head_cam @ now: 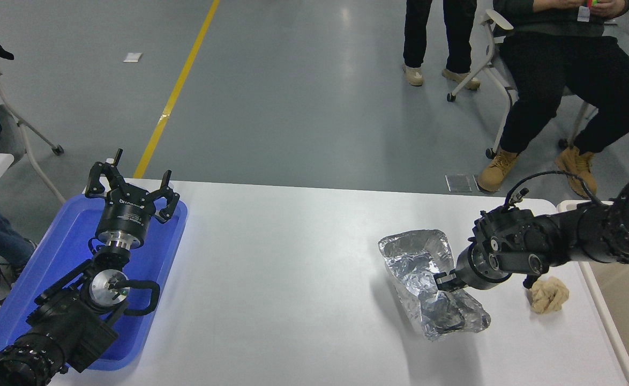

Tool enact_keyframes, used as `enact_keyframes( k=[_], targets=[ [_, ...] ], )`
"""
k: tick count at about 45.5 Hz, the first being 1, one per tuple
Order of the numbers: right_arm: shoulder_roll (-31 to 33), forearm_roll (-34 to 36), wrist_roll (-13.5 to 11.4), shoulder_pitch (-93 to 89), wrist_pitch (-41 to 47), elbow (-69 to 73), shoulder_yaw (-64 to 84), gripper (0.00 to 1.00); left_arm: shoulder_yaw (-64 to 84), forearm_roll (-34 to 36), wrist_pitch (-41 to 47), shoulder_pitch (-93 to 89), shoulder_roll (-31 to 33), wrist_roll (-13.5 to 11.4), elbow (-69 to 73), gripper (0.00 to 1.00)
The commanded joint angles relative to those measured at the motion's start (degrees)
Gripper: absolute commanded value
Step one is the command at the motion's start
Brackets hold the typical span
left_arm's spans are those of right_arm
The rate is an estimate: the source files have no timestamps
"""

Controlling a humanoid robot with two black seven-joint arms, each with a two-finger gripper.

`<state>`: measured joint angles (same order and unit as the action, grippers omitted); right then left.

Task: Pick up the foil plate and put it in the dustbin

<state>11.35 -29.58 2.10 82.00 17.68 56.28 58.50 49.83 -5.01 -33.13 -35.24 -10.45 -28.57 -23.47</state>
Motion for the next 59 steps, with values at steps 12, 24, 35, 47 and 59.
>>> enact_keyframes(
  k=[12, 24, 35, 47, 59],
  targets=[
    [6.7, 0.1, 0.0, 22.9, 12.3, 6.0, 1.1, 0.00, 0.0, 0.0, 0.0, 0.0, 0.0, 0.0, 0.0, 1.00],
    [9.2, 0.0, 0.0, 33.0, 19.1, 6.8, 1.1, 0.00, 0.0, 0.0, 0.0, 0.0, 0.0, 0.0, 0.0, 1.00],
    [9.9, 0.0, 0.0, 41.0, 22.3, 9.8, 3.5, 0.00, 0.0, 0.0, 0.0, 0.0, 0.0, 0.0, 0.0, 1.00],
    [10.0, -0.1, 0.0, 43.3, 23.4, 11.0, 3.7, 0.00, 0.0, 0.0, 0.1, 0.0, 0.0, 0.0, 0.0, 1.00],
    [9.8, -0.1, 0.0, 42.5, 22.9, 10.6, 3.7, 0.00, 0.0, -0.1, 0.1, 0.0, 0.0, 0.0, 0.0, 1.00]
  ],
)
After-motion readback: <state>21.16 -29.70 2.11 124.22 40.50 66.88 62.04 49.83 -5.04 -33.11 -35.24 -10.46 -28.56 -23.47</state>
